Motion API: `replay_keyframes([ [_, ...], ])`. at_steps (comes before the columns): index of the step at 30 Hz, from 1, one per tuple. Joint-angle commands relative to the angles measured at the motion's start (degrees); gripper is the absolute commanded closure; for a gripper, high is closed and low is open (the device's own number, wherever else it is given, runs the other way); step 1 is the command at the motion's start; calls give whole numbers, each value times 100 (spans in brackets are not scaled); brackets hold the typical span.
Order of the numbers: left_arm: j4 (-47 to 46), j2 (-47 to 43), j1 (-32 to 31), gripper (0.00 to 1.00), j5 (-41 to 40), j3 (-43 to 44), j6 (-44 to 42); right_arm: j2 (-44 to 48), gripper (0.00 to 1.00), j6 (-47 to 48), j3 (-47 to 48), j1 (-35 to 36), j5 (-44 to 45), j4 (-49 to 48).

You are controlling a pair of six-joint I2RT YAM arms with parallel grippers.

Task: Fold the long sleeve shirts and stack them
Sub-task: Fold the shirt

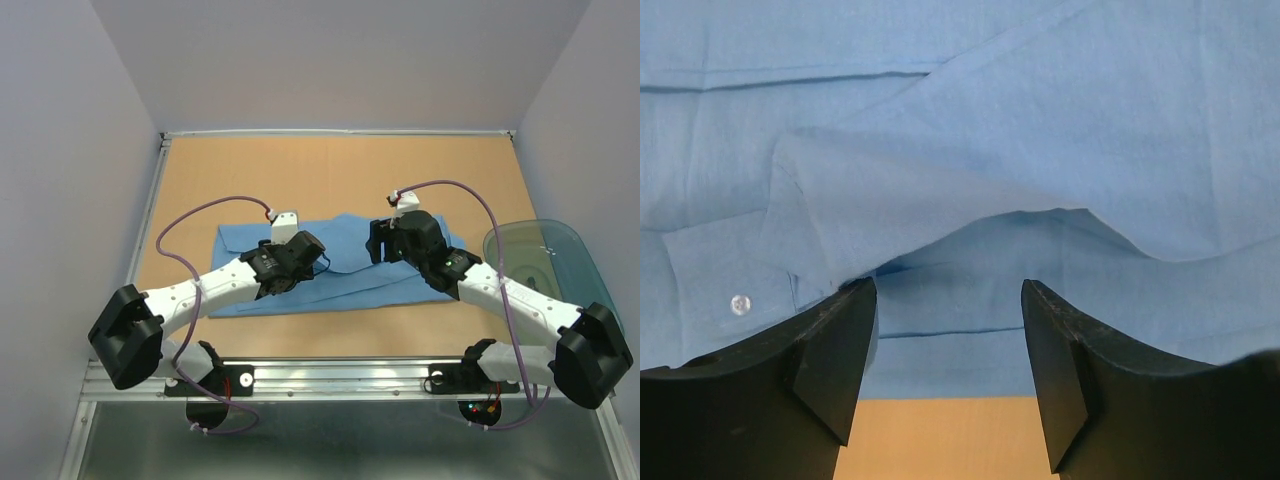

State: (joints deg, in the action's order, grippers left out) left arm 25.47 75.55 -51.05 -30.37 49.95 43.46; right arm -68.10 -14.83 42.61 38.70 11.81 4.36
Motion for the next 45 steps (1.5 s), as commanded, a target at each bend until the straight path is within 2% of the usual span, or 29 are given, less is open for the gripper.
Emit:
replay_keyframes([
  [1, 361, 21, -90, 30, -636, -196, 916, 60, 28, -64, -86, 6, 49, -137],
  [4, 441, -101, -125, 32, -830, -223, 1120, 86, 28, -125, -112, 6, 5, -137],
  [8, 239, -426, -256, 31, -708, -57, 744, 42, 28, -125, -139, -2, -4, -137],
  [14, 879, -480, -582, 31, -584, 419, 1050, 24, 28, -161, -104, -3, -4, -137],
  [21, 590, -367, -547, 31, -689, -196, 1340, -11, 28, -187, -113, -2, -74, -146],
  [25, 1142, -41, -547, 31, -935, -12, 1752, 59, 28, -213, -139, 6, -56, -146],
  [30, 1372, -250, -547, 31, -1208, -64, 2201, 95, 28, -248, -183, -3, -56, -146],
  [36, 784, -129, -266, 34, -989, -346, 1719, 42, 28, -240, -157, 6, -65, -155],
  [40, 573, 91, -125, 44, -892, -329, 1403, 86, 28, -231, -156, 6, -39, -146],
  [45, 397, 311, 68, 50, -830, -285, 1086, 139, 28, -213, -192, 6, -4, -155],
])
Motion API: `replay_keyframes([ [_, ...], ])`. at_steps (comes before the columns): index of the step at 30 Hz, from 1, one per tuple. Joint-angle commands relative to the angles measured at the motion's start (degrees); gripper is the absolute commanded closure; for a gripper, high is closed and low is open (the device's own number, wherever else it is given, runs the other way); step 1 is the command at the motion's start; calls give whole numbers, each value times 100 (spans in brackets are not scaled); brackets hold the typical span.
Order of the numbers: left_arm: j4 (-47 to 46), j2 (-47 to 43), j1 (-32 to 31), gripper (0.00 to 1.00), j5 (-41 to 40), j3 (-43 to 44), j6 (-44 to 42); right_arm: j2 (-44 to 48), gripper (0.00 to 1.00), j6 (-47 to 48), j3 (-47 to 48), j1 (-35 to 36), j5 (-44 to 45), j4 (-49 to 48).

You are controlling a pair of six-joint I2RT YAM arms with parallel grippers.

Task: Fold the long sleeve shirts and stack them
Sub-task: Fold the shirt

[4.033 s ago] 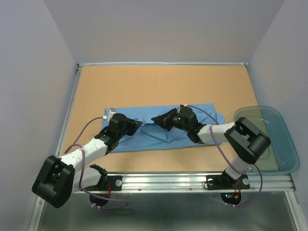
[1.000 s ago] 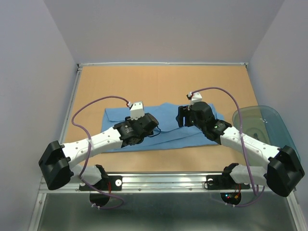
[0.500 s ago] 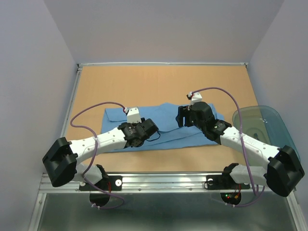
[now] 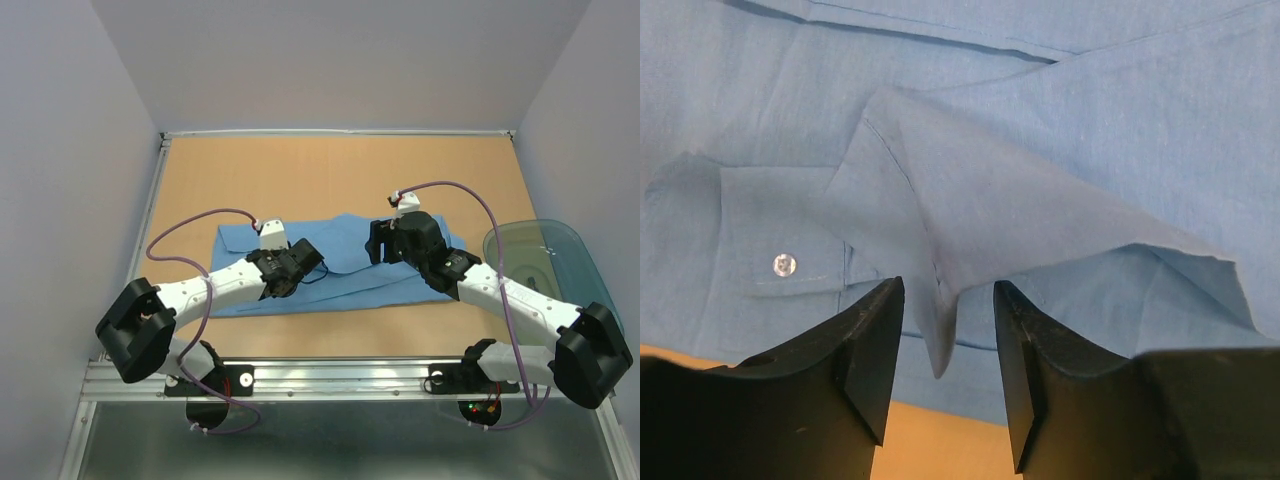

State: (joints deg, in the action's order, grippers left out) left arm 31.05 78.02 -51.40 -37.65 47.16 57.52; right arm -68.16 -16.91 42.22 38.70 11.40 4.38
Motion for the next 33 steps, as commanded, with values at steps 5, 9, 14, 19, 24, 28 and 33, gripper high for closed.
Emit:
replay_keyframes([
  [5, 67, 222, 112, 67, 12, 223, -548, 198, 28, 21, -144, 6, 99, -157],
  [9, 689, 179, 86, 92, 109, 776, -961, 277, 28, 135, -144, 6, 266, -148],
  [14, 1561, -137, -2, 100, 503, 1875, -2031, 417, 28, 337, -108, -2, 600, -139],
  [19, 1808, -445, -19, 100, 1609, 2429, -3254, 532, 28, 425, -29, -3, 855, -139],
  [24, 2124, -708, -177, 100, 2937, 2526, -3931, 479, 29, 408, 120, -3, 1127, -104],
  [28, 1967, -1034, -274, 100, 4400, 2457, -4274, 190, 35, 337, 366, -108, 1198, -43],
  [33, 1650, -1201, -538, 100, 5574, 2448, -4591, -346, 46, 144, 857, -380, 935, 133],
])
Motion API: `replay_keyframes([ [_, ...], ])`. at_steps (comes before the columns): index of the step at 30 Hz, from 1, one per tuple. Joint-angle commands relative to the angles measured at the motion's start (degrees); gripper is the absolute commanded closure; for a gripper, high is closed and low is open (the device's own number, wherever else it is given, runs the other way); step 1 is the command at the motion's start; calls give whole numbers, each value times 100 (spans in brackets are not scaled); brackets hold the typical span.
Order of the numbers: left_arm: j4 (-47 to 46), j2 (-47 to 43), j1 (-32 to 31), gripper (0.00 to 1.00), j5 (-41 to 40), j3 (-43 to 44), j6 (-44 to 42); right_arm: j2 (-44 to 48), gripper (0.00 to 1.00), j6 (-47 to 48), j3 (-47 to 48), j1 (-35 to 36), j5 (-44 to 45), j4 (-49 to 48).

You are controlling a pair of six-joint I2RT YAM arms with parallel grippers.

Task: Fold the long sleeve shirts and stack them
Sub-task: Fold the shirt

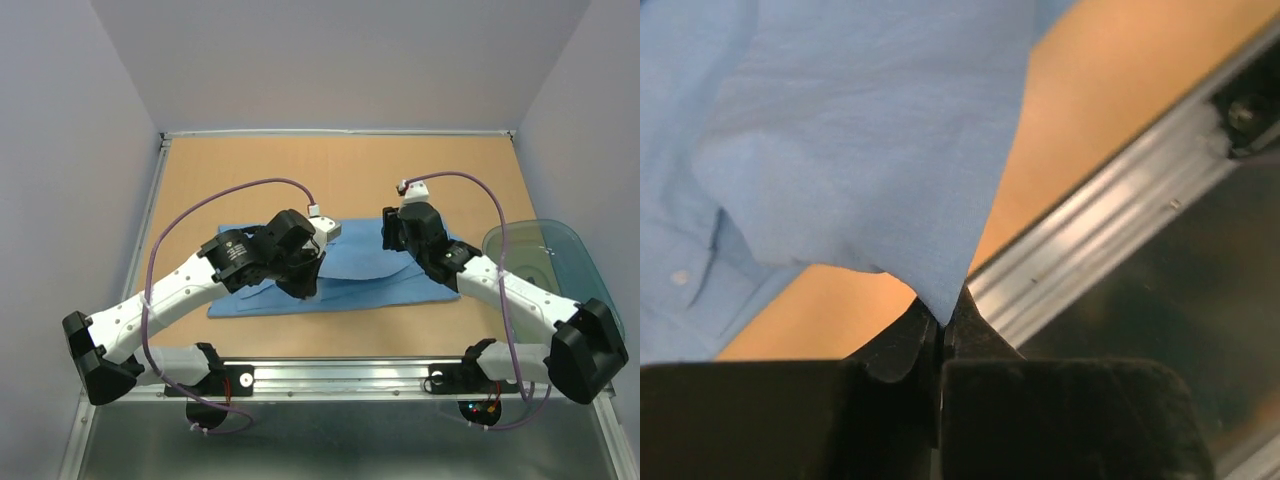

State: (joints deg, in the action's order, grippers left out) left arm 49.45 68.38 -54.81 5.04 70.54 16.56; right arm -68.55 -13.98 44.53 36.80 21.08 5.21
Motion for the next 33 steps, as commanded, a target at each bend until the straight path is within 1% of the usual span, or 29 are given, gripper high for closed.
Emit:
replay_keyframes([
  [1, -199, -220, -241, 100, 1559, 117, -556, -403, 47, -175, 714, -295, -147, 120],
  [5, -225, -185, -539, 100, 1904, 100, -715, -895, 48, -193, 1197, -445, -350, 190],
  [9, -304, -184, -864, 100, 2194, 47, -733, -1388, 49, -158, 1435, -559, -587, 208],
  [13, -471, -193, -1207, 100, 2440, 73, -698, -1879, 51, -140, 1453, -621, -850, 208],
  [17, -690, -115, -1269, 100, 2309, 82, -715, -2083, 51, -246, 1348, -639, -921, 208],
  [20, -901, 131, -1269, 100, 2318, 223, -785, -1961, 51, -290, 1260, -656, -904, 208],
  [23, -1069, 447, -1269, 100, 2370, 468, -890, -1750, 50, -220, 1172, -700, -694, 217],
  [27, -1201, 983, -1234, 100, 2379, 933, -1031, -1241, 46, -53, 1075, -753, -351, 305],
  [28, -1201, 1071, -1208, 100, 2379, 935, -1049, -1135, 45, -44, 1058, -753, -255, 305],
  [30, -1227, 1230, -1094, 100, 2379, 1110, -1049, -950, 43, -17, 1005, -762, -8, 349],
  [33, -1332, 1406, -629, 100, 2511, 1181, -1023, -581, 42, -35, 952, -762, 159, 384],
])
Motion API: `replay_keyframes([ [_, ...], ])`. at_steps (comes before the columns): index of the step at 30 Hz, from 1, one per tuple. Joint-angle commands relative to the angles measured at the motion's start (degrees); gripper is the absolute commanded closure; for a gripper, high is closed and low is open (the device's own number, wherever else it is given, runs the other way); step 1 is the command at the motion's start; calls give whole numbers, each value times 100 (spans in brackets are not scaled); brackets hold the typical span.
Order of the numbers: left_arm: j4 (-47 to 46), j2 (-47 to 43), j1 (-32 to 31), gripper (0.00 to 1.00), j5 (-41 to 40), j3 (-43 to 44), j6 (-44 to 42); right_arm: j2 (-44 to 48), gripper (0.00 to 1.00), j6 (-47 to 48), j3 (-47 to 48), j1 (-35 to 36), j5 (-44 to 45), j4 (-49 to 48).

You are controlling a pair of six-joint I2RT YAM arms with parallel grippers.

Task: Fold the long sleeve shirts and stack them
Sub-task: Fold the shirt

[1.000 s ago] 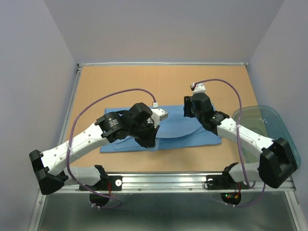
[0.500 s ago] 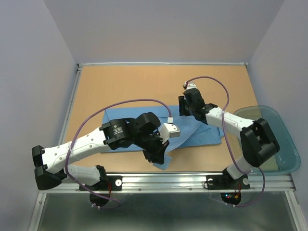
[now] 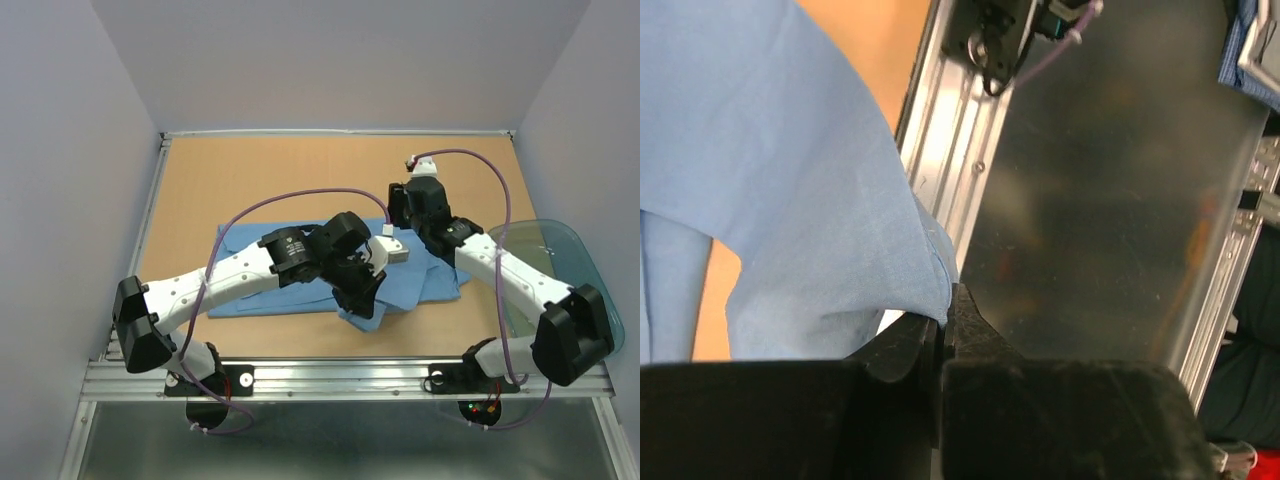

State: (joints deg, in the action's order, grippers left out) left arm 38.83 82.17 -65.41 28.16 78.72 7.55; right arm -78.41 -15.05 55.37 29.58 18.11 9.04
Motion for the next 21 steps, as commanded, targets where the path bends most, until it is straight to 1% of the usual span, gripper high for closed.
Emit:
replay_keyframes([
  [1, -297, 71, 746, 100, 251, 390, -88, 554, 42, 29, -167, -40, 526, 19],
  [5, -648, 19, 1503, 100, 426, 259, 97, 801, 41, -42, -229, -40, 545, 54],
  [6, -805, -43, 1913, 100, 436, 189, 141, 879, 41, -51, -238, -40, 545, 54],
  [7, -876, -78, 2126, 100, 453, 92, 202, 915, 41, -51, -246, -40, 536, 63],
  [8, -999, -96, 2607, 100, 566, -118, 307, 959, 41, -51, -255, -40, 510, 72],
  [10, -1158, -114, 3032, 100, 856, -530, 413, 986, 41, -51, -264, -40, 448, 107],
  [12, -1246, -96, 3419, 100, 910, -760, 528, 986, 41, -33, -290, -40, 404, 116],
  [13, -1290, -122, 3725, 100, 936, -1014, 563, 994, 41, -42, -316, -40, 360, 124],
  [16, -1579, -210, 4131, 100, 1050, -1437, 774, 1012, 41, -51, -387, -40, 316, 142],
  [19, -1843, -289, 4641, 100, 1182, -2130, 958, 1012, 40, -33, -448, -40, 237, 160],
  [21, -2027, -324, 4861, 100, 1261, -2386, 1037, 1012, 40, -7, -457, -40, 202, 160],
])
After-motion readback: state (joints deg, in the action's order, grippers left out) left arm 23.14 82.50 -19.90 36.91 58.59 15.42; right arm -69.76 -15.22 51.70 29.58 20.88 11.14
